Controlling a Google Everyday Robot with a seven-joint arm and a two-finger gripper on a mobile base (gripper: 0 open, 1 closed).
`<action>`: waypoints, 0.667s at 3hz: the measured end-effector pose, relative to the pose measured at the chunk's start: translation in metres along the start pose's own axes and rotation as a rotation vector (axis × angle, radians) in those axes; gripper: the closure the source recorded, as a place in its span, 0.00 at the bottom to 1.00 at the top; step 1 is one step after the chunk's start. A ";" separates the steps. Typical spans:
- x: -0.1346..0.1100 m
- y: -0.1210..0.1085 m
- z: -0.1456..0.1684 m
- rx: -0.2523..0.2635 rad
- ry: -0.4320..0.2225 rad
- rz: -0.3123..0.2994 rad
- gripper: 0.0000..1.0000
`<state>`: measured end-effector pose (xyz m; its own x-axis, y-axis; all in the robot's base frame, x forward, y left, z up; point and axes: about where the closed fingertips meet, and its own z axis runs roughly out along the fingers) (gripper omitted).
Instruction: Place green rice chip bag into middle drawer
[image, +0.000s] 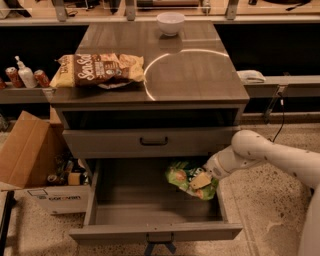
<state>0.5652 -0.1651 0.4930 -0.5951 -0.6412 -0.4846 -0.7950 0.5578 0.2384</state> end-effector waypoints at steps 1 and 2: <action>-0.015 -0.011 0.028 -0.023 0.015 -0.001 0.57; -0.022 -0.015 0.048 -0.039 0.027 0.008 0.34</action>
Offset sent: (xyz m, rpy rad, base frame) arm 0.0444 0.0416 -0.0464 0.0004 0.0631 0.0160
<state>0.5962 -0.1342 0.4602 -0.6038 -0.6514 -0.4594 -0.7940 0.5423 0.2747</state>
